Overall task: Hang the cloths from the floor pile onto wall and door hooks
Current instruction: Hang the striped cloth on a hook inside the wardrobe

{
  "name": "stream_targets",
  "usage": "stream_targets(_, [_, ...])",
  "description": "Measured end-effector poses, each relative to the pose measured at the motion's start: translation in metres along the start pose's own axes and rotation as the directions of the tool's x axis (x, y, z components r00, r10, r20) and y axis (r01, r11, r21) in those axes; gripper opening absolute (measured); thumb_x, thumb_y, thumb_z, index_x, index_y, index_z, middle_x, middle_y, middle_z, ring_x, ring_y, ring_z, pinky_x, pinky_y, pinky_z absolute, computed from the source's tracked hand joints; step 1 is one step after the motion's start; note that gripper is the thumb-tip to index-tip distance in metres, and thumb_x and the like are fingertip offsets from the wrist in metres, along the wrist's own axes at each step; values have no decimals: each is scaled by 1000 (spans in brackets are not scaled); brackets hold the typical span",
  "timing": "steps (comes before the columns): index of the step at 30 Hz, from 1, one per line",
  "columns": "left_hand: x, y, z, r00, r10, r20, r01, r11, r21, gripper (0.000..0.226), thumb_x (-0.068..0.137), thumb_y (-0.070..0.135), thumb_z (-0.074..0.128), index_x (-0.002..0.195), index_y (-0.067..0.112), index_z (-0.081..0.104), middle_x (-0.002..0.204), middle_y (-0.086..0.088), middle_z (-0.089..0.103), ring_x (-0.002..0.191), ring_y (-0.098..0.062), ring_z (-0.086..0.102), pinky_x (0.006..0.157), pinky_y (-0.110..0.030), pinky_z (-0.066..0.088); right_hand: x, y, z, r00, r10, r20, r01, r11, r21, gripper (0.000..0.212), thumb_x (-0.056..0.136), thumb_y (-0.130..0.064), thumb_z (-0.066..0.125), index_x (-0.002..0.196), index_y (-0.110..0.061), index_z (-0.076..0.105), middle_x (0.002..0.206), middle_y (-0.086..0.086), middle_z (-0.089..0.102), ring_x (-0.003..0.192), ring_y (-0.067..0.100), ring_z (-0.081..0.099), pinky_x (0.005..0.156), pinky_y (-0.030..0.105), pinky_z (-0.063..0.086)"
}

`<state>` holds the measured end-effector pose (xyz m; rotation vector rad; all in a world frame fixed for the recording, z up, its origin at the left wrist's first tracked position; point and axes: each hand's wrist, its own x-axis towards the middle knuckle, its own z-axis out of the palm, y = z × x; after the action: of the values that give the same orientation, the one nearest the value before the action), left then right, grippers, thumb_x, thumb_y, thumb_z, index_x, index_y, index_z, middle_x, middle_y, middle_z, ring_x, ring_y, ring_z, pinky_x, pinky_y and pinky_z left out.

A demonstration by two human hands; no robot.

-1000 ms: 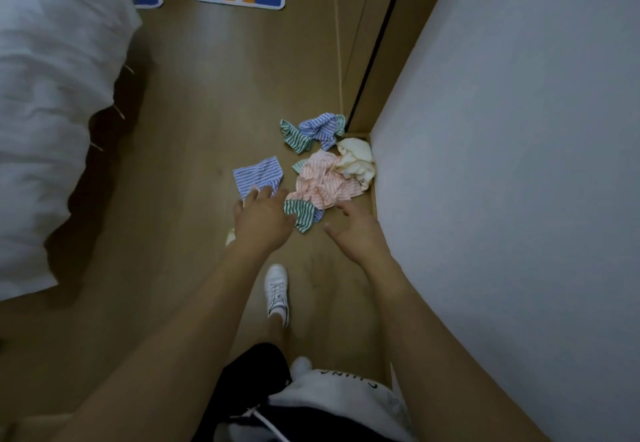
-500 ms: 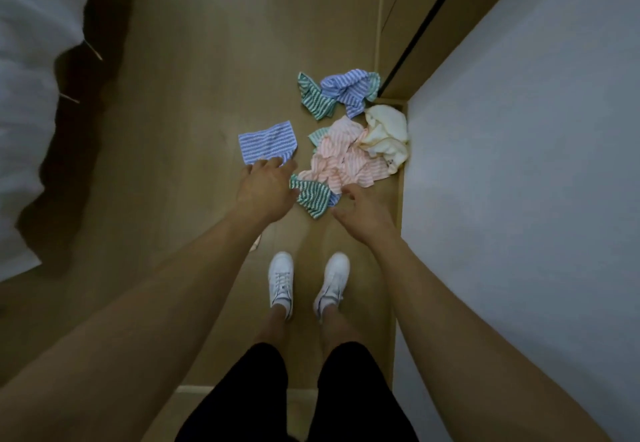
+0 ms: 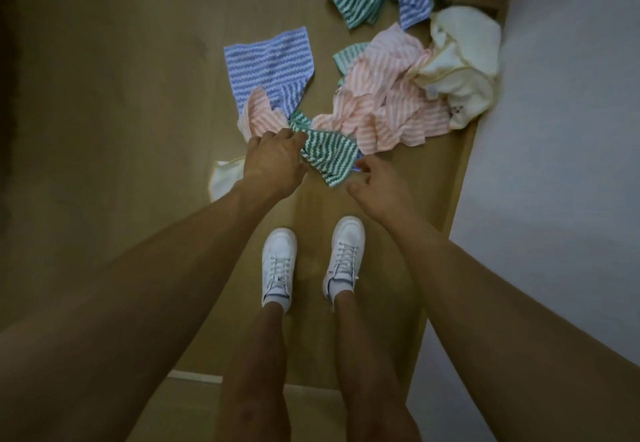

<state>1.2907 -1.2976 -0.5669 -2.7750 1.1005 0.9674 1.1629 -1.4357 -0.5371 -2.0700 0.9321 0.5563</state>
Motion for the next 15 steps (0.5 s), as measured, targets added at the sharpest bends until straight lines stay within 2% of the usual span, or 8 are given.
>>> stream_targets(4, [50,-11,53,1000,-1,26,2,1000,-28,59,89,36,60,143,21,41,142,-7,48,120,-37,50,99,-45,38,53,25,34,997,24,79,-21,999,-42,47,89,-26,63,132,-9,52,130,13,57,114,27,56,90,31,43])
stream_targets(7, [87,-17,86,998,17,61,-10,993,-117,66,89,32,64,147,18,35,149,-8,39,125,-38,47,100,-47,41,84,38,51,997,37,74,-33,998,-44,50,89,-27,63,135,-11,50,133,10,56,119,24,53,94,31,41])
stream_targets(10, [123,-20,108,993,63,102,-40,976,-213,78,88,23,67,152,11,24,157,-13,26,136,-34,39,106,-44,38,109,50,60,995,25,98,-20,999,-51,53,89,-27,63,138,-13,48,138,7,52,123,22,51,100,31,39])
stream_targets(13, [149,-22,123,987,72,147,-29,962,-272,88,86,20,69,153,7,14,158,-18,20,140,-31,33,108,-42,36,128,57,65,995,18,93,-13,998,-55,54,89,-28,64,138,-14,47,139,7,52,121,23,52,100,31,39])
stream_targets(15, [158,-23,130,981,60,186,-6,961,-277,91,85,21,70,153,6,11,155,-21,24,137,-34,37,106,-43,38,134,60,65,996,7,90,-1,998,-64,55,88,-29,65,138,-15,47,138,6,52,119,23,54,97,30,39])
